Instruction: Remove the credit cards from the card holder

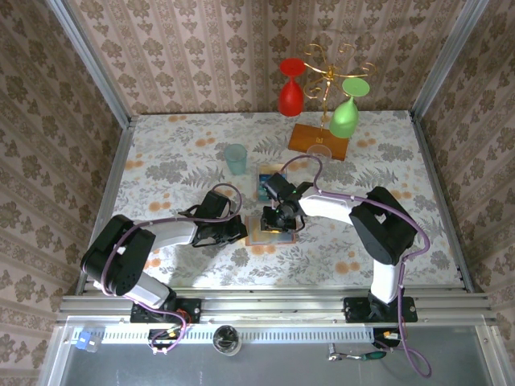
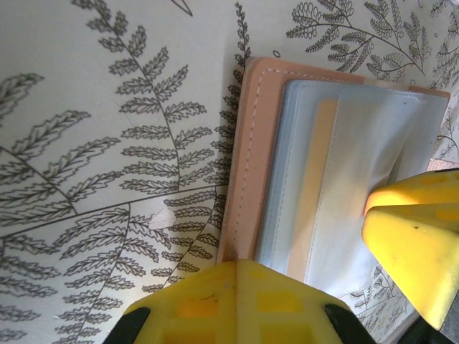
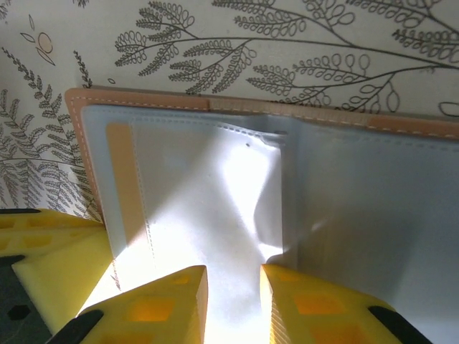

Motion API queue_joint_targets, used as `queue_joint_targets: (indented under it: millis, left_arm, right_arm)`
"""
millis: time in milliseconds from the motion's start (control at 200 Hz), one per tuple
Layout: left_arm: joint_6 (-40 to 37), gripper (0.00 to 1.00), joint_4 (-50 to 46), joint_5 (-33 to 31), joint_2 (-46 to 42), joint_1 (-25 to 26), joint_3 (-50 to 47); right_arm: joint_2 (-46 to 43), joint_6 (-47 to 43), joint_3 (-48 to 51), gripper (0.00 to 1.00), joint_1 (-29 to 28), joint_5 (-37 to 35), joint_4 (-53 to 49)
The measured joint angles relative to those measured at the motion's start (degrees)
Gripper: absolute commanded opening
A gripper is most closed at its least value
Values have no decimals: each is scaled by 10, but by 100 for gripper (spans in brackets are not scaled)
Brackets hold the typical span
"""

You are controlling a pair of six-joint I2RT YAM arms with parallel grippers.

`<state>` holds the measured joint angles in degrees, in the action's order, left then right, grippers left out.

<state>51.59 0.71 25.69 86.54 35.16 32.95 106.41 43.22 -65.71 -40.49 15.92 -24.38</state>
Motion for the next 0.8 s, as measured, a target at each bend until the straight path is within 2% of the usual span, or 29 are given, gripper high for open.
queue_joint_targets:
  millis: [395, 800]
  left_arm:
    - [0, 4, -15, -1, -1, -1, 6]
    - [7, 12, -23, -6, -38, -7, 31]
  right_arm:
    - [-14, 0, 49, 24, 23, 43, 56]
    - [-24, 1, 83, 22, 37, 70, 106]
